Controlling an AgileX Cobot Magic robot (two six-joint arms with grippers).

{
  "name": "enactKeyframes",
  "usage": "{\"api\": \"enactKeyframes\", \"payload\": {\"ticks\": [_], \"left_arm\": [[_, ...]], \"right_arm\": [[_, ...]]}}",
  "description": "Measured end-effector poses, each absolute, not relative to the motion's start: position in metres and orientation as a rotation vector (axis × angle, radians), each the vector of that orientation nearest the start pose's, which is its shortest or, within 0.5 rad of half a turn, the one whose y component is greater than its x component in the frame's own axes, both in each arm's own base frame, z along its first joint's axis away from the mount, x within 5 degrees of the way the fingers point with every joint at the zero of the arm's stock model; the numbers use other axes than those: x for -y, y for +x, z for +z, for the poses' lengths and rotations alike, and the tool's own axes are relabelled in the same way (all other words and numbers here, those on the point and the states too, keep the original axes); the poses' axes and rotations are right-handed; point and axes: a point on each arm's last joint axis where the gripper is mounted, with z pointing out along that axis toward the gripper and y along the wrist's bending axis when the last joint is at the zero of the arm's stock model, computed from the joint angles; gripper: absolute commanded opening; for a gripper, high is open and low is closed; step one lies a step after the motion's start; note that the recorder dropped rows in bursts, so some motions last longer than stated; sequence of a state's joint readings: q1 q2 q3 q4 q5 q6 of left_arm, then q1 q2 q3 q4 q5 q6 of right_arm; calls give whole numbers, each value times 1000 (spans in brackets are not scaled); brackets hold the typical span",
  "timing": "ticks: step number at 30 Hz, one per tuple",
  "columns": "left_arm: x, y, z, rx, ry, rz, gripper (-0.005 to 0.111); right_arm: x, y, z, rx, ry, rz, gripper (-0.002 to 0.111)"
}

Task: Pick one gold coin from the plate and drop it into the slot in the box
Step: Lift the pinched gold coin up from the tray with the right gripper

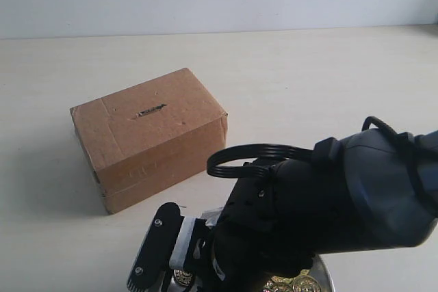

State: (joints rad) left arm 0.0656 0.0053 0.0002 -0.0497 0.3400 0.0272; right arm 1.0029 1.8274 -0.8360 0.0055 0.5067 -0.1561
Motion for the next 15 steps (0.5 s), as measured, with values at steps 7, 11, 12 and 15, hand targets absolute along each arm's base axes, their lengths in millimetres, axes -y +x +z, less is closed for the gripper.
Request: {"api": "enactKeyframes", "payload": {"ticks": [7,11,12,15], "left_arm": [[-2,54,182,-1827,-66,17,0],[-2,54,182,-1827,-66,17,0],[-2,54,182,-1827,-66,17,0],[-2,54,182,-1827,-66,17,0]], "right_arm": [[-249,159,114,-2502,-1637,101,27],[-248,158,124,-2491,-1630,109,27],[-248,158,126,-2488,-1629,111,27],[-243,155,139,-2485,-1640,100,27]]}}
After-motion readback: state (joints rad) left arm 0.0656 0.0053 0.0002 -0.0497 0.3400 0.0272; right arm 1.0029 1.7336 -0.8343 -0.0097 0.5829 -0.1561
